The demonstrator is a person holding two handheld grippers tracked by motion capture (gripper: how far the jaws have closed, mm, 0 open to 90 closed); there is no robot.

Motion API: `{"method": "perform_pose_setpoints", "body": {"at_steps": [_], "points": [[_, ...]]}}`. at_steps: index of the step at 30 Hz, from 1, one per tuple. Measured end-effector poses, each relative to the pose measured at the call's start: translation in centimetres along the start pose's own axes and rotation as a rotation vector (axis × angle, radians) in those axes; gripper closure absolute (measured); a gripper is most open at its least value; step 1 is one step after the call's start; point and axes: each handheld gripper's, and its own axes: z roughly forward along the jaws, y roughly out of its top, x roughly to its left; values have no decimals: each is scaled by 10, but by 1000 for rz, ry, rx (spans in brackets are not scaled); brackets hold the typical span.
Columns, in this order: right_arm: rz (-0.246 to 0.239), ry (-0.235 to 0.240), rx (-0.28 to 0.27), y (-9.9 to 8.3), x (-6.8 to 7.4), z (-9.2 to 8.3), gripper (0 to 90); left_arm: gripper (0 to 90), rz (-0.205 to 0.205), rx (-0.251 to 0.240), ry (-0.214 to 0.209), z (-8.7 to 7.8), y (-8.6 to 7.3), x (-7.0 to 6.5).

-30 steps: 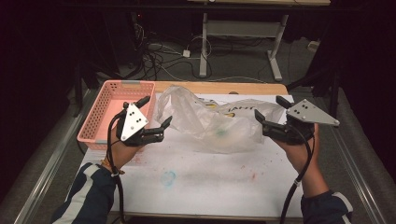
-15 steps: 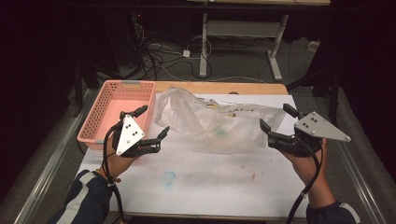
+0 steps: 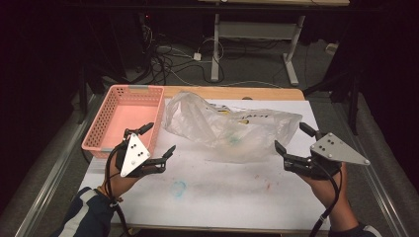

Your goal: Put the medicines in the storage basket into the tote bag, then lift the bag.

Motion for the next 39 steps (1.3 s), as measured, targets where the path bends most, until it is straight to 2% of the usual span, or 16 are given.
{"method": "perform_pose_setpoints", "body": {"at_steps": [6, 12, 18, 24, 27, 29, 36, 39], "points": [[-31, 3, 20, -14, 7, 2, 190, 151, 9, 18, -6, -5, -10, -4], [-28, 15, 28, -26, 12, 2, 183, 151, 2, 29, -12, -10, -22, -6], [-37, 49, 40, -38, 20, 6, 177, 151, 12, 59, -9, -11, -36, -13], [-40, 72, 41, -51, 27, 7, 176, 150, 17, 86, -26, -13, -49, -17], [-42, 78, 41, -56, 30, 6, 179, 150, 33, 96, -28, -15, -55, -20], [-38, 83, 42, -60, 32, 6, 179, 150, 27, 99, -36, -16, -59, -21], [-61, 97, 75, -79, 40, 5, 184, 150, 23, 146, -36, -23, -76, -24], [-39, 118, 111, -92, 46, 3, 175, 150, 6, 170, -49, -28, -83, -26]]}}
